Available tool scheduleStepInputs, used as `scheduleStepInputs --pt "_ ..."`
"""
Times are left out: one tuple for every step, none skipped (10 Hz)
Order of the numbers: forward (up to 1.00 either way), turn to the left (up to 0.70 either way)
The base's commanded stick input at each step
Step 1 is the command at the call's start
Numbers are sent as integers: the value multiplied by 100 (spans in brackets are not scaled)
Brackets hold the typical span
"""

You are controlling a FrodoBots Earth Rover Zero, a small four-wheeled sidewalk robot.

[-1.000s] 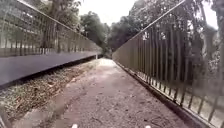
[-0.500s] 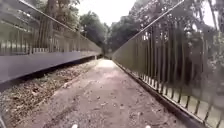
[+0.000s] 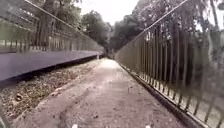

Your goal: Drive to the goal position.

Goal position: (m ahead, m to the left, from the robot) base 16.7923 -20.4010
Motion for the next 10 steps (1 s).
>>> scheduleStepInputs --pt "100 0" --pt "100 0" --pt "100 0" --pt "100 0" --pt "100 0" --pt "100 0" --pt "100 0" --pt "100 0" --pt "100 0" --pt "100 0"
